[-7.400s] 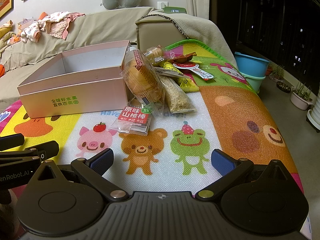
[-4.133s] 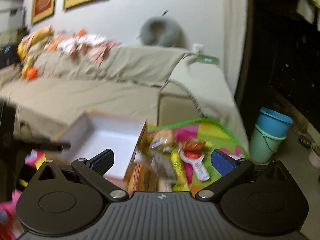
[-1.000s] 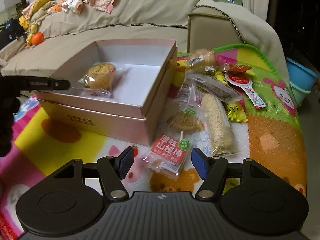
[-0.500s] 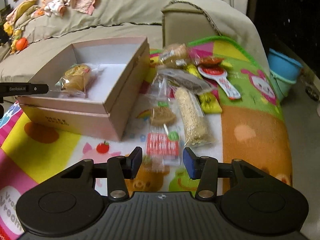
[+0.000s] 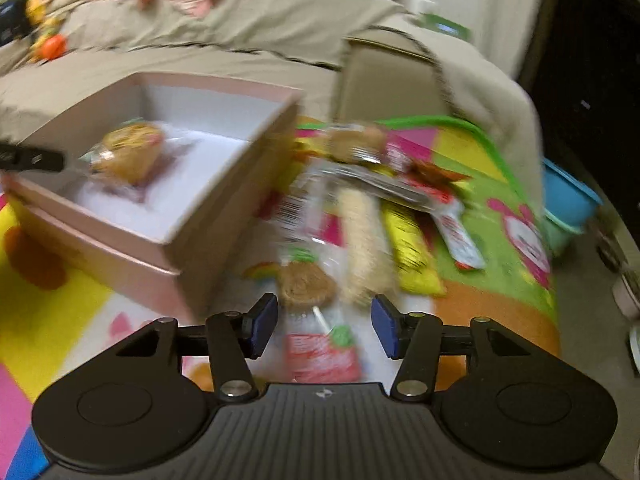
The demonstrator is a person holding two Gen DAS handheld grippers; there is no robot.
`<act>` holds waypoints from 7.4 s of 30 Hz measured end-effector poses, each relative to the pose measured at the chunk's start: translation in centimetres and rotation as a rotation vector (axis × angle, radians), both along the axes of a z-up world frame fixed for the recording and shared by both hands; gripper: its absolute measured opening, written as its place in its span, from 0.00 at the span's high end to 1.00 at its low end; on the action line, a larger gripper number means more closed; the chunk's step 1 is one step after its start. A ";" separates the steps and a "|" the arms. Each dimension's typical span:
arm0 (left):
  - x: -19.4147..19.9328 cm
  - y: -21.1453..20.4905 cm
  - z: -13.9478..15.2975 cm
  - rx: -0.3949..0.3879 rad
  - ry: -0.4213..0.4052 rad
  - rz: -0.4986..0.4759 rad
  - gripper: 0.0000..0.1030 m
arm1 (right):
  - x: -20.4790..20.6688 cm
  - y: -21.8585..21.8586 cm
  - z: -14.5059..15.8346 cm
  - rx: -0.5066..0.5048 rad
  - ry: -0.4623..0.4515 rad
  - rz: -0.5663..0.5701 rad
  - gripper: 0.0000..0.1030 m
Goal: Organize objects
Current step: 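Grasp the red-labelled hawthorn lollipop pack with the right tool, then carry the lollipop pack into the box and release it beside the bun, then grasp the long grain bar with the right tool, then lower the grain bar into the box beside the lollipop and release, then grasp the barcoded bread roll with the right tool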
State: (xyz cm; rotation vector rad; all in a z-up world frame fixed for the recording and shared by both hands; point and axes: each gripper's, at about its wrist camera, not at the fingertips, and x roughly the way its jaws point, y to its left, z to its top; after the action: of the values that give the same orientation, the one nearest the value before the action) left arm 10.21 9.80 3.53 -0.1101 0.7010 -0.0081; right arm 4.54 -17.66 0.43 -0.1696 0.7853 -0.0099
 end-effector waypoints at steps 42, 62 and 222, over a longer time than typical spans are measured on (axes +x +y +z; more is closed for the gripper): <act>-0.1 -0.2 0.2 0.027 0.013 -0.017 0.89 | -8.2 2.3 15.0 0.155 -0.160 0.052 0.67; 0.3 -0.5 0.4 0.044 0.042 -0.048 0.88 | 5.5 8.9 15.7 0.338 -0.106 0.110 0.56; -0.8 -0.6 0.3 0.039 0.023 -0.077 0.89 | 9.8 -5.5 3.2 0.412 0.127 -0.122 0.53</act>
State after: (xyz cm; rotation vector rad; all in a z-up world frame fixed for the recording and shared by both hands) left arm 9.37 9.24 3.80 -0.0454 0.7280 -0.0668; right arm 14.32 -23.20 3.59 0.2705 0.9067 0.0478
